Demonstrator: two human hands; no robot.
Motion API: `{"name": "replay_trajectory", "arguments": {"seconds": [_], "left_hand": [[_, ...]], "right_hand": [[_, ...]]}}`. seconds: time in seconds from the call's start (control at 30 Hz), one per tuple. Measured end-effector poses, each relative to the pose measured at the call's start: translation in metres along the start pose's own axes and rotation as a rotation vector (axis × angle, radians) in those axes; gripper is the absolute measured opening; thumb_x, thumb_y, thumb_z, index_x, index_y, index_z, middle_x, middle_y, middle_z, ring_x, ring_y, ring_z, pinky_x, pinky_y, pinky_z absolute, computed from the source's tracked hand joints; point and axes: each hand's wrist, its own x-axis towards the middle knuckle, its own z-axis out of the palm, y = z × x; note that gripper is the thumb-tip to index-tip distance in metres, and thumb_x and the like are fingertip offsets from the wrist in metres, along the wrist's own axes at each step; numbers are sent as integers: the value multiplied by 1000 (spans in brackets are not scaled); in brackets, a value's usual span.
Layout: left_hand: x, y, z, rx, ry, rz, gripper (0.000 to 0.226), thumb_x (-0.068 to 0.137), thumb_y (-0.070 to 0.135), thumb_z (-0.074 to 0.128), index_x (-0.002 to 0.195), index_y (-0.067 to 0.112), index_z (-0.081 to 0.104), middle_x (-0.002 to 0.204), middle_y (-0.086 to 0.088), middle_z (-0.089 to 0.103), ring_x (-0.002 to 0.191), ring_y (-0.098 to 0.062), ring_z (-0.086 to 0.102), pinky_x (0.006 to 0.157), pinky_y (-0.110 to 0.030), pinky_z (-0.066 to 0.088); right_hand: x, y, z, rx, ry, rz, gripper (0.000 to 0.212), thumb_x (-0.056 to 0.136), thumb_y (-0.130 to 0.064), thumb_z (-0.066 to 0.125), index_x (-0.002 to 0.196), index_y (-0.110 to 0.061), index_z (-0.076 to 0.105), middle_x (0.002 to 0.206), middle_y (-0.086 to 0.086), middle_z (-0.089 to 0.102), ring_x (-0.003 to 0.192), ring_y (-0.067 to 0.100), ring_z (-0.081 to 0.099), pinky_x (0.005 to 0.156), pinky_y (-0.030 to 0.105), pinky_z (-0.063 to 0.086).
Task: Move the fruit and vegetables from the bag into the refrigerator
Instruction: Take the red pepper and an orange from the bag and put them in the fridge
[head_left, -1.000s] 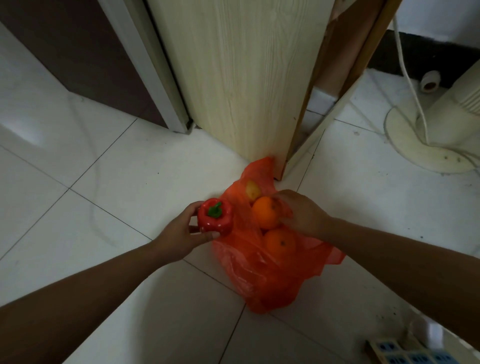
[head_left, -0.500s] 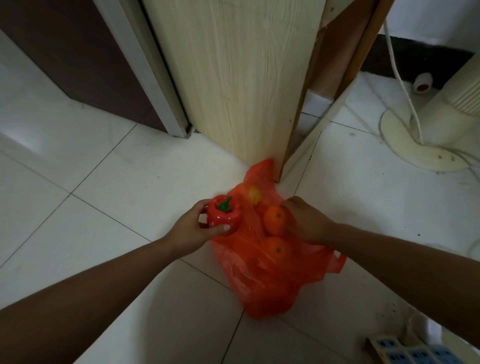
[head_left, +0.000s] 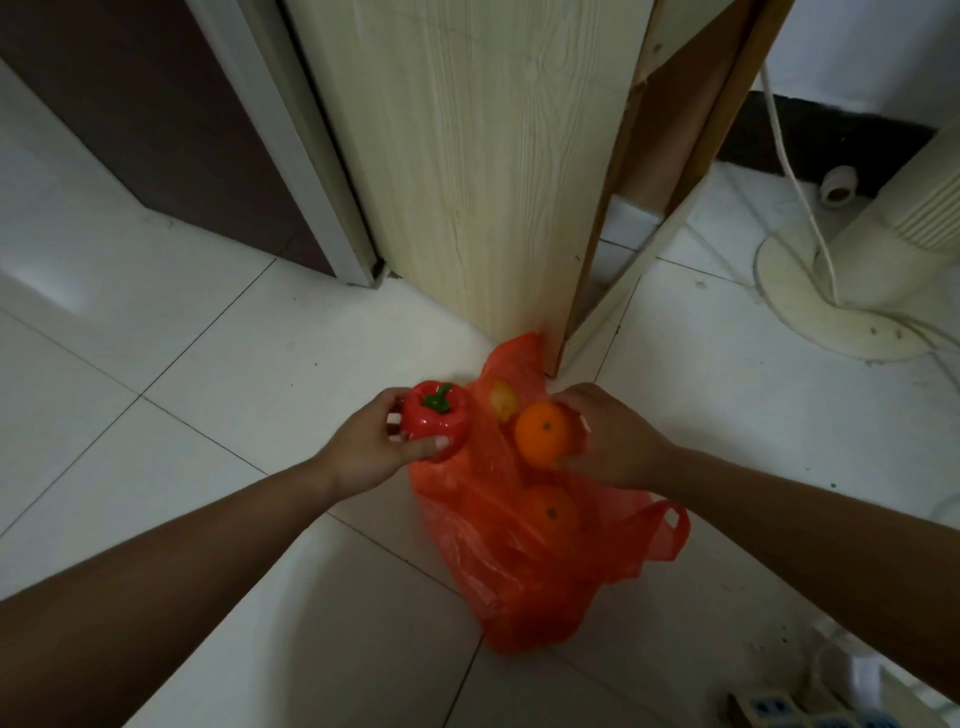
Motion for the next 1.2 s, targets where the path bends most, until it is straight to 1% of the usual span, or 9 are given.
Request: {"name": "replay_trajectory", "arguments": {"seconds": [0.13, 0.3, 0.47, 0.57, 0.63, 0.77, 0.9, 1.0, 1.2], "left_hand": [[11, 12, -2, 12, 34, 21, 62, 76, 33, 73, 129, 22, 42, 120, 7, 49, 93, -2, 53, 67, -10, 42], [16, 24, -4, -21, -19, 19, 74, 67, 46, 73, 130, 22, 44, 125, 3, 52, 107, -15, 56, 76, -18, 49], [-20, 68, -20, -125, 17, -60, 64, 71, 31, 78, 127, 19, 48, 123, 2, 54, 109, -16, 55, 79, -20, 48], [-65, 118, -35, -133, 7, -98, 64, 71, 26, 79, 127, 17, 49, 123, 2, 55, 108, -16, 55, 85, -23, 48], [-102, 161, -48, -156, 6, -119, 61, 73, 26, 77, 126, 19, 49, 119, 5, 54, 101, -11, 56, 80, -18, 47], [-182, 257, -76, -254, 7, -134, 53, 72, 26, 79, 116, 29, 50, 108, 14, 55, 95, -4, 58, 71, -10, 48], [-257, 359, -108, -236, 25, -83, 55, 73, 25, 78, 120, 31, 49, 109, 22, 53, 95, 3, 55, 68, -3, 46], [-309, 432, -135, -160, 28, -67, 58, 73, 30, 77, 119, 35, 44, 105, 30, 47, 93, 8, 50, 67, -7, 44], [-406, 523, -155, -389, 201, -132, 51, 69, 31, 79, 113, 27, 54, 109, 16, 57, 101, -4, 56, 76, -17, 50]], "right_hand": [[-2, -12, -13, 68, 55, -1, 78, 70, -38, 79, 135, -20, 38, 132, 3, 39, 116, 18, 44, 90, 31, 44], [-12, -28, -29, 76, 122, -27, 79, 66, -41, 80, 131, -26, 39, 129, -3, 39, 112, 14, 45, 90, 36, 51], [-33, -72, -72, 147, 131, 48, 77, 63, -41, 82, 128, -27, 43, 127, -3, 44, 110, 15, 48, 88, 41, 53], [-61, -120, -108, 277, 183, 107, 73, 62, -36, 83, 126, -26, 48, 121, -4, 47, 107, 15, 51, 84, 40, 54], [-88, -153, -139, 344, 210, 137, 71, 63, -30, 84, 125, -24, 49, 118, -4, 47, 105, 14, 51, 81, 38, 55], [-152, -223, -221, 466, 226, 238, 64, 71, -20, 79, 127, -22, 48, 120, -6, 45, 105, 12, 49, 73, 14, 45], [-217, -289, -309, 498, 183, 226, 69, 70, -22, 81, 129, -25, 45, 121, -9, 42, 107, 9, 47, 78, 19, 51], [-261, -336, -371, 471, 144, 189, 72, 68, -27, 82, 128, -27, 43, 121, -11, 40, 105, 5, 45, 66, 5, 45], [-334, -408, -453, 502, 64, 140, 67, 74, -23, 77, 130, -26, 40, 126, -11, 39, 112, 10, 47, 64, 10, 43]]}}
